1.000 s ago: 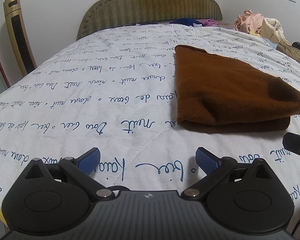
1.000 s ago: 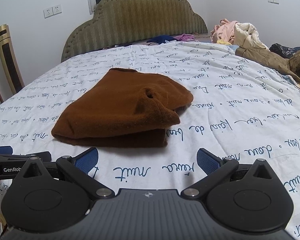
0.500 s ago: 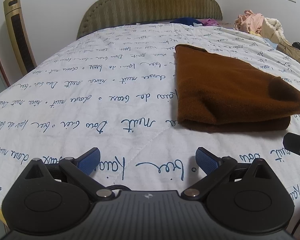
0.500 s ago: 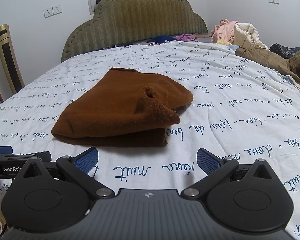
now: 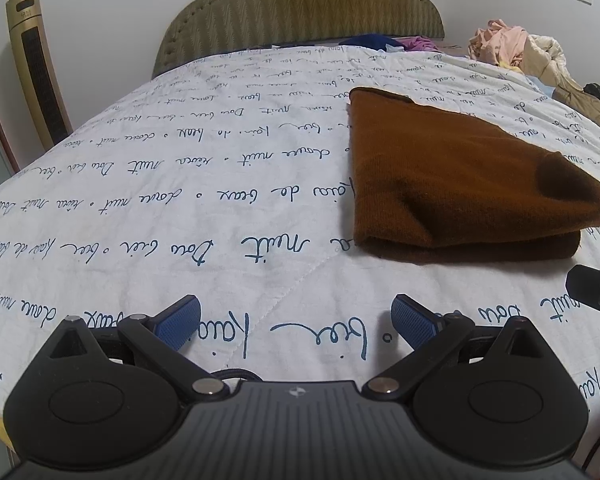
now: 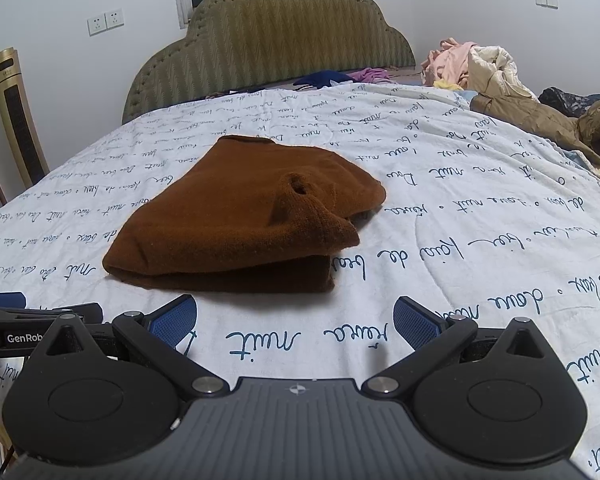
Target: Fold small clothes
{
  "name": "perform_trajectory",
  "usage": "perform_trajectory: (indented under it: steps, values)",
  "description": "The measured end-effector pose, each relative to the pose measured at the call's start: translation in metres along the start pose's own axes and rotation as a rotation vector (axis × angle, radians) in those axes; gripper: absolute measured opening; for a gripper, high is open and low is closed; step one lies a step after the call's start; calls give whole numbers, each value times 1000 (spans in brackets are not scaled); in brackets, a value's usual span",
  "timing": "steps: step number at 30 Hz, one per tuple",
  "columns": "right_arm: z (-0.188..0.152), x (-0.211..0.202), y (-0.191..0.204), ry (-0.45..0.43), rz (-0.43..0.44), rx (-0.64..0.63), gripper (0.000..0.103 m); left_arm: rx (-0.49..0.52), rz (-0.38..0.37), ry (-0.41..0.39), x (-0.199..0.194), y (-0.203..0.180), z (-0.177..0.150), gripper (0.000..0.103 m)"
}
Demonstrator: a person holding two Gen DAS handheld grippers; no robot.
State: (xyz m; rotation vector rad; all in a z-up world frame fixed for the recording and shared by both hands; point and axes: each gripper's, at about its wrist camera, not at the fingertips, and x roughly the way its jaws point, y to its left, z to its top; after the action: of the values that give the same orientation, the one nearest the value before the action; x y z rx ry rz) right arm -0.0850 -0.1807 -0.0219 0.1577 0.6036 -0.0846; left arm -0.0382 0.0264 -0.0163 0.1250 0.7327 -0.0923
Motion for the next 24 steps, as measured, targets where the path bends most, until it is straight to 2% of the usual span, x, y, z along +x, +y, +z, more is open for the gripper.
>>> perform_trajectory:
  steps: [20,24]
  values:
    - [0,-1,0,0,0,0,103,0,-3,-2,0,0,0,102]
    - [0,0,0,0,0,0,103,18,3,-26,-4,-3,-1,102]
